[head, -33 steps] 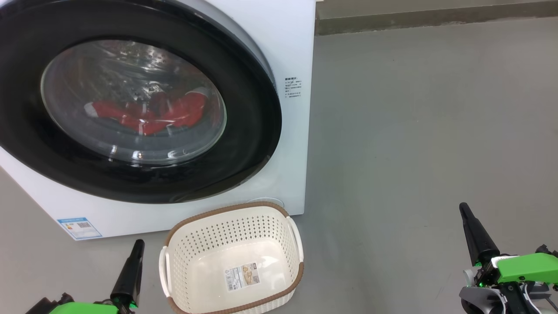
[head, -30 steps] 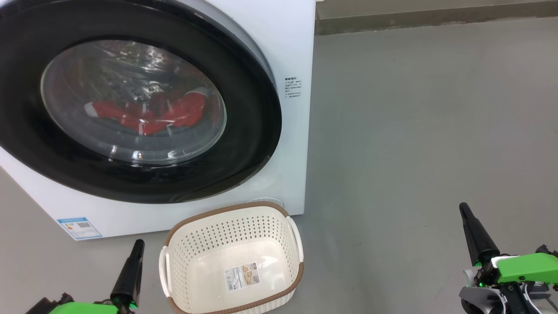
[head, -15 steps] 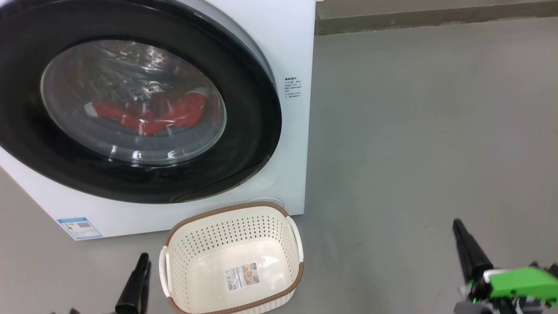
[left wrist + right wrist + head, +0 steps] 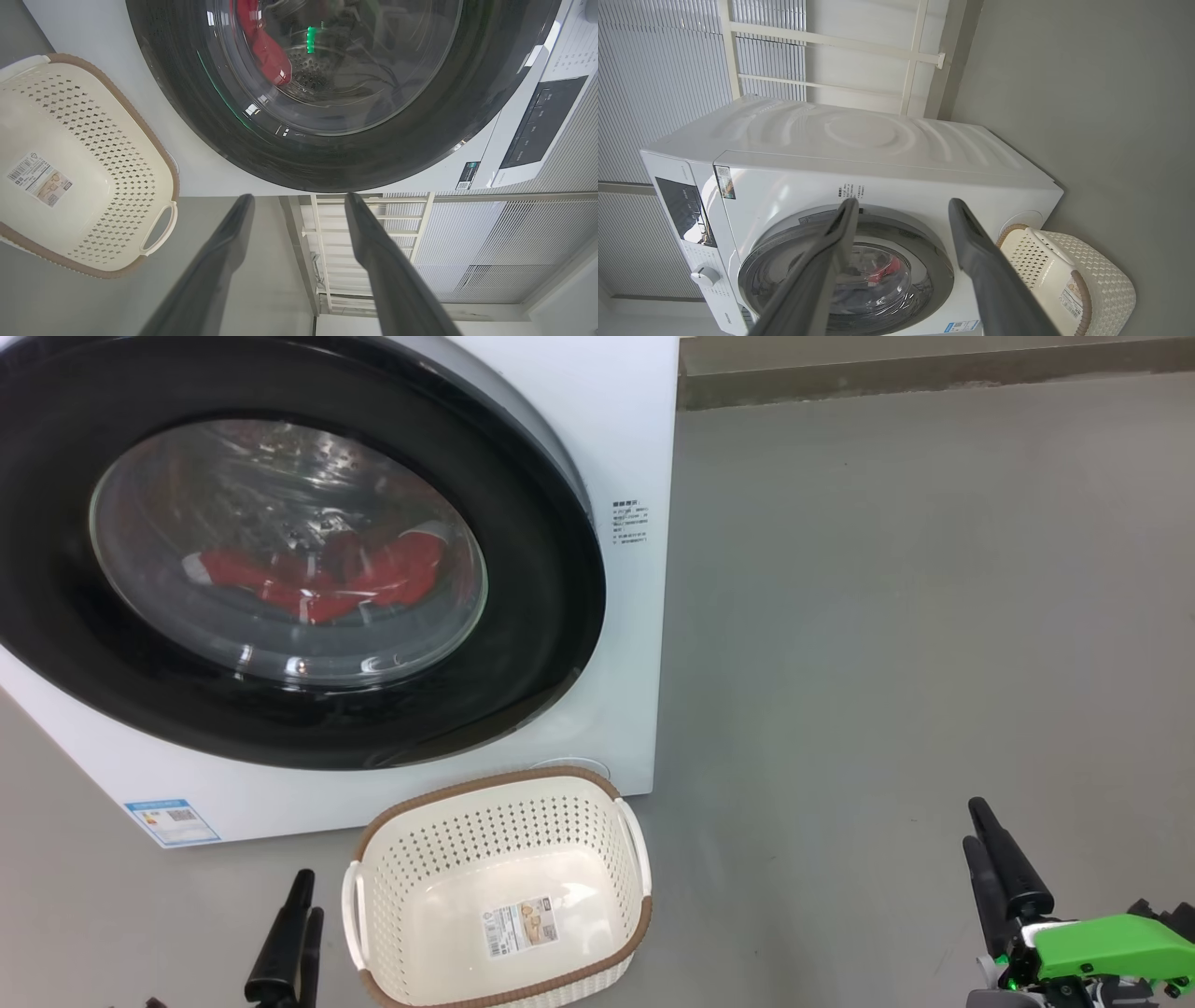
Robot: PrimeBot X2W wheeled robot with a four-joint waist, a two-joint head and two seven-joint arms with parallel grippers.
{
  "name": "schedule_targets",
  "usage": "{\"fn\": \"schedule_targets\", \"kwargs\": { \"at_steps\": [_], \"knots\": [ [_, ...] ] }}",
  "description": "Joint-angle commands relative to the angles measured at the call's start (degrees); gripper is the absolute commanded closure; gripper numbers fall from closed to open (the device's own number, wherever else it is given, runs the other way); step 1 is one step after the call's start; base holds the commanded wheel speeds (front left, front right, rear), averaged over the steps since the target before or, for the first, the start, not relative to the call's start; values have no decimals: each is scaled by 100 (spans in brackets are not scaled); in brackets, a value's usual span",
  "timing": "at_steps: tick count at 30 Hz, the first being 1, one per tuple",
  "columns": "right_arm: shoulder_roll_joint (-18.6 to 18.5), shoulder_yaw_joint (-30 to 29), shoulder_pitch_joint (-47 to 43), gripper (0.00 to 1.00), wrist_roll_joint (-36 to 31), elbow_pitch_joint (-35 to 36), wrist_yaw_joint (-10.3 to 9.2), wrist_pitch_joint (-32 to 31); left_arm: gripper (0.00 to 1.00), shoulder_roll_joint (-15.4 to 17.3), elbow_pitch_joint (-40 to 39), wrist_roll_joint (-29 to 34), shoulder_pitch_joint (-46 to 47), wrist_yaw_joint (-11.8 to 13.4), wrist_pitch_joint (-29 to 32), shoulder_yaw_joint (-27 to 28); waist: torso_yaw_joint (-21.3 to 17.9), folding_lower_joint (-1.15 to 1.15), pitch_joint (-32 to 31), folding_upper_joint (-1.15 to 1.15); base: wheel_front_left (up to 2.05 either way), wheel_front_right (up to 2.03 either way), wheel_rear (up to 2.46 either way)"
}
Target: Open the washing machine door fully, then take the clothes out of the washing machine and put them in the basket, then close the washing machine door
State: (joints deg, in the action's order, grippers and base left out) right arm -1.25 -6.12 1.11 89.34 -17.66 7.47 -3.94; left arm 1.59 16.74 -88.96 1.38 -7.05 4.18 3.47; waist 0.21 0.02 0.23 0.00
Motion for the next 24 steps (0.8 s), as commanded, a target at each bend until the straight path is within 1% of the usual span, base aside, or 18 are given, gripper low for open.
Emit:
{"fn": "schedule_targets", "kwargs": {
  "at_steps": [1, 9, 10, 24],
  "knots": [
    [-98, 61, 73, 0, -183, 183, 0, 69, 0, 108, -207, 195, 66, -8, -74, 20, 4, -1, 0, 0, 0, 0, 0],
    [-115, 137, 11, 0, -785, 197, 0, 203, 0, 104, -264, 888, 15, -10, -209, 25, 24, -1, -7, 0, 0, 0, 0],
    [-115, 137, 11, 0, -785, 197, 0, 203, 0, 104, -264, 888, 15, -10, -209, 25, 24, -1, -7, 0, 0, 0, 0],
    [-171, 322, -94, 0, -2019, 202, 1, 440, 0, 85, -464, 2350, -90, -15, -449, 36, 60, -1, -20, 0, 0, 0, 0]
  ]
}}
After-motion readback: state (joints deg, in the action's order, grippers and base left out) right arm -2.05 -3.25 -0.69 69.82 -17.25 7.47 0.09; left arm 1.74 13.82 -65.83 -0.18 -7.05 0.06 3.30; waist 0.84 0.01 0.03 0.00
